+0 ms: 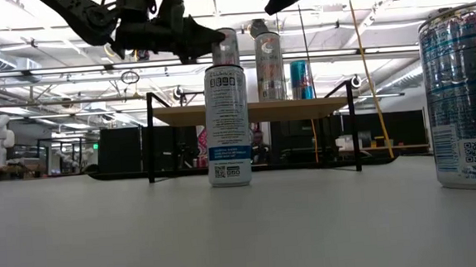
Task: Place canned beverage on shelf
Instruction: Put the white pink soda can on the shelf aligned with the other white pink soda cans
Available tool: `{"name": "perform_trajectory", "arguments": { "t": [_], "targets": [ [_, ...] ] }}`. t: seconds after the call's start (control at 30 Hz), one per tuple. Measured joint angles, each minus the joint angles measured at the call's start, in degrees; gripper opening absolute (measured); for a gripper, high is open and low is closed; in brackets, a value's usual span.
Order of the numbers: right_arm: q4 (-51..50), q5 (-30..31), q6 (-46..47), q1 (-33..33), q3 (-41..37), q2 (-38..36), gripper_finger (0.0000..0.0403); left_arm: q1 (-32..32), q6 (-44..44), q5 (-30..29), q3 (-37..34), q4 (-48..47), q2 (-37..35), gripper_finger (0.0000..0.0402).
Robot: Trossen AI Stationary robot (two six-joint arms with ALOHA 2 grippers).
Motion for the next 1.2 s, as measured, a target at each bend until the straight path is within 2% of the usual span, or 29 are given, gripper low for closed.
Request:
{"name": "perform_trajectory", "arguments": {
  "t": [0.5,0.83,1.2],
  "targets": [
    [0.0,0.0,0.0,0.0,0.0,0.0,0.0336,0.5,-0.1,-0.5,0.0,-0.2,0.1,0.0235],
    [0.0,0.0,0.2,0.0,0.0,0.0,0.0336,0.5,-0.1,-0.2,0.0,-0.2,0.0,0.0302],
    [0.0,0.0,1.1,0.0,0.0,0.0,0.0336,0.5,0.0,-0.9,0.0,2.5,0.0,0.0305]
  ]
}}
